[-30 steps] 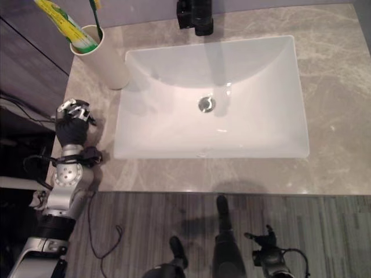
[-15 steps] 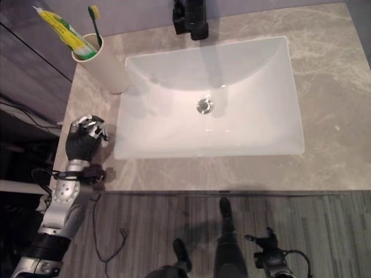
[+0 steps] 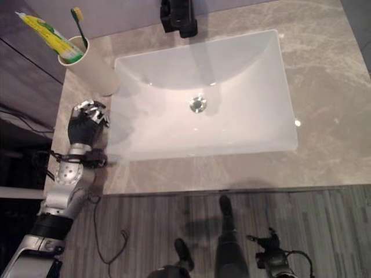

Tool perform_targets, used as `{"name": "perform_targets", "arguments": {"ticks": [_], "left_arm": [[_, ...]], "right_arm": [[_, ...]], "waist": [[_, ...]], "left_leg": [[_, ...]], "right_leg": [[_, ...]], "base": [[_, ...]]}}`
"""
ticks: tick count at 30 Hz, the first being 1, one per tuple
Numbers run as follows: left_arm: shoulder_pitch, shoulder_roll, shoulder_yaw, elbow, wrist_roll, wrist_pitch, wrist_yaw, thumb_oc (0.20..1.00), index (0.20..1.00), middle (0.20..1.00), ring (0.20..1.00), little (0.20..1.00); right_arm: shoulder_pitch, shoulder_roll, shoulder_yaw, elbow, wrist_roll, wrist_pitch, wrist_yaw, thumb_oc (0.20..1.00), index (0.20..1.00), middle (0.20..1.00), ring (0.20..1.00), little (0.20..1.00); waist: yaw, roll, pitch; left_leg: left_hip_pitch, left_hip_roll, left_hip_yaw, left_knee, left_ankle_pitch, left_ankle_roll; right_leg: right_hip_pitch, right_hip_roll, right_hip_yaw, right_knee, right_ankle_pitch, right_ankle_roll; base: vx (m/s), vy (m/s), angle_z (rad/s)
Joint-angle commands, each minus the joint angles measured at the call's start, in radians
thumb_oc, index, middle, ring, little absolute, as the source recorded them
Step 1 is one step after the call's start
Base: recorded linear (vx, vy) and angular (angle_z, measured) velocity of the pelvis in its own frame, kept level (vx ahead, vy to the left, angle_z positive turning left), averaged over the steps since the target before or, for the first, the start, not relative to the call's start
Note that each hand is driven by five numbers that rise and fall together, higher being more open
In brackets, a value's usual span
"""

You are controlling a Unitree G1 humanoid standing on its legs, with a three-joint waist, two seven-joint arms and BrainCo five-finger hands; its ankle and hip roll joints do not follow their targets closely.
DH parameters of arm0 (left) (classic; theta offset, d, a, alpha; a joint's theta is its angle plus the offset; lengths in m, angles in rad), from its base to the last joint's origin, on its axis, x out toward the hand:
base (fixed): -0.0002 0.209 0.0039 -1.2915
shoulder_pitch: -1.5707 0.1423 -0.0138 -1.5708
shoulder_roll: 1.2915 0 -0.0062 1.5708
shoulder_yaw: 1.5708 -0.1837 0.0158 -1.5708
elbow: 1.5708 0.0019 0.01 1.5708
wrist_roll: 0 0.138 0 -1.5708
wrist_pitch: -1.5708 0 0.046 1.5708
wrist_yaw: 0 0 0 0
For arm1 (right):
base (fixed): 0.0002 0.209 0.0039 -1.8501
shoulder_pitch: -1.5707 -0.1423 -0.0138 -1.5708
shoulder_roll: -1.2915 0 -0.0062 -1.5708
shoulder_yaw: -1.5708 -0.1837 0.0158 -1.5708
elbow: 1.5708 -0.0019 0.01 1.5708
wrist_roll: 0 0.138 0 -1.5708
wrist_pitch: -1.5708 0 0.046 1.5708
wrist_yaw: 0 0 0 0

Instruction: Put brush and paste in cup on sink, flatten towel.

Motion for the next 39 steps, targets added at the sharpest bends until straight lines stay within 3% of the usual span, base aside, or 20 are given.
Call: {"name": "perform_targets", "arguments": {"ticks": [1, 19, 39], "left_arm": [[-0.051, 0.028, 0.029, 0.02, 0.049, -0.035, 0.057, 0.2, 0.2, 0.2, 0.2, 0.2], [-0.205, 0.018, -0.013, 0.078, 0.097, -0.036, 0.142, 0.2, 0.2, 0.2, 0.2, 0.2], [-0.348, 0.115, -0.027, 0.319, 0.055, -0.026, 0.182, 0.2, 0.2, 0.2, 0.2, 0.2]], "right_arm": [[-0.001, 0.001, 0.01, 0.004, -0.005, -0.005, -0.02, 1.0, 1.0, 1.0, 1.0, 1.0], [-0.016, 0.022, 0.029, 0.031, 0.028, -0.01, -0.037, 1.0, 1.0, 1.0, 1.0, 1.0], [-0.025, 0.031, 0.068, 0.041, 0.031, -0.013, -0.038, 1.0, 1.0, 1.0, 1.0, 1.0]], "waist": [[-0.012, -0.026, 0.034], [-0.026, -0.036, 0.033], [-0.037, -0.053, 0.03]], "left_leg": [[0.117, -0.058, -0.023, 0.012, -0.003, -0.004], [0.098, -0.052, -0.034, 0.012, 0.023, -0.011], [0.098, -0.037, -0.024, 0.012, 0.04, -0.021]], "right_leg": [[0.016, -0.02, -0.001, 0.025, -0.013, 0.036], [-0.01, -0.005, 0.002, 0.032, -0.021, 0.03], [-0.026, 0.021, 0.011, 0.032, -0.027, 0.026]], "base": [[0.0, 0.0, 0.0], [0.0, 0.0, 0.0], [0.0, -0.001, -0.01]]}}
